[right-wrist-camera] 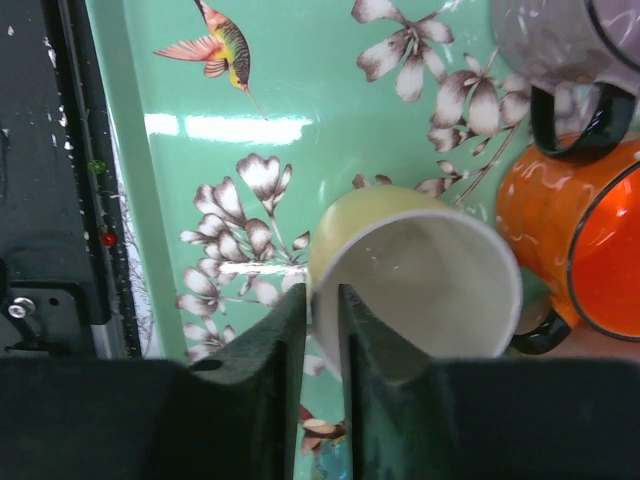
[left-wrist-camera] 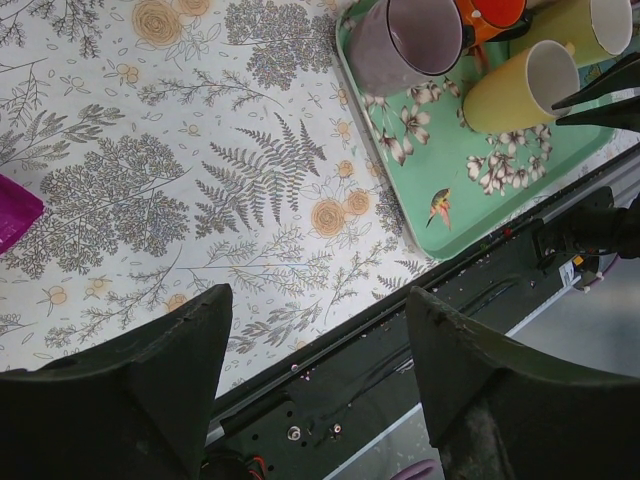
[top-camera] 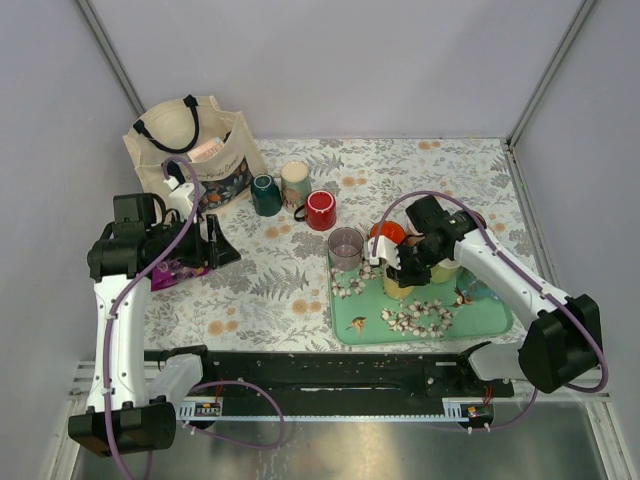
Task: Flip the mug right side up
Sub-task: Place the cup on the tray.
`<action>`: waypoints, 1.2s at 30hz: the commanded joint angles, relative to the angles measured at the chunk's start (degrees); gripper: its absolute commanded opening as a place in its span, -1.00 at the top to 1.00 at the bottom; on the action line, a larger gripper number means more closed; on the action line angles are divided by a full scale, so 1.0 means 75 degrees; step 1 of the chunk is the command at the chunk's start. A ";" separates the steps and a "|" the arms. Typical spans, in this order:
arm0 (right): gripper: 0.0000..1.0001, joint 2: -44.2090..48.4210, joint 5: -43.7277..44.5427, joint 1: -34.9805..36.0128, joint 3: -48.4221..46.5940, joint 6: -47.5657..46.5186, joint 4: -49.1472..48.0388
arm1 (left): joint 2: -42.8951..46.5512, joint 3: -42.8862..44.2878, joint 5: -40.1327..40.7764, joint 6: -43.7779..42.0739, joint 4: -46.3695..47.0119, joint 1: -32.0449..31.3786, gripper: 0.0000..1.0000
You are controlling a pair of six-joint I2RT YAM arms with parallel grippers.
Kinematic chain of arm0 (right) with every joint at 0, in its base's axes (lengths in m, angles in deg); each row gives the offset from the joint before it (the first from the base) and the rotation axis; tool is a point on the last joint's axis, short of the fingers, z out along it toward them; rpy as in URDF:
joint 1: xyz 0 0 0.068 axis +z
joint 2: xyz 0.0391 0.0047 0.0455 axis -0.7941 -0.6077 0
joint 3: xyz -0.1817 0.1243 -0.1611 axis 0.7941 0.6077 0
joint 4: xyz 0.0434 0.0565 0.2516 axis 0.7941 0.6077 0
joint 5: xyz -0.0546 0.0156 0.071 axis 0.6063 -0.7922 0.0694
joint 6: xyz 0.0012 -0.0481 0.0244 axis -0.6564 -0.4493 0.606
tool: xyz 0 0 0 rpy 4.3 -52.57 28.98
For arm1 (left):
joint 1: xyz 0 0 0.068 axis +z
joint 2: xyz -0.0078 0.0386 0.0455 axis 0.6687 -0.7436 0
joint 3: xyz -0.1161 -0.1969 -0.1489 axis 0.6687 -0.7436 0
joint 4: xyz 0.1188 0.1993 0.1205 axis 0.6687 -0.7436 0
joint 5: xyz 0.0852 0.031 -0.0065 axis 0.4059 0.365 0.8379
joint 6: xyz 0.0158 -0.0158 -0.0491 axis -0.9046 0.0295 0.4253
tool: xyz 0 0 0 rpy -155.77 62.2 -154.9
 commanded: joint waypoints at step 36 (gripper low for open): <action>-0.99 0.2841 0.0652 -0.0139 -0.1644 0.4429 0.0524 | -0.6404 0.1912 0.1434 -0.3235 0.5969 -0.3063 -0.33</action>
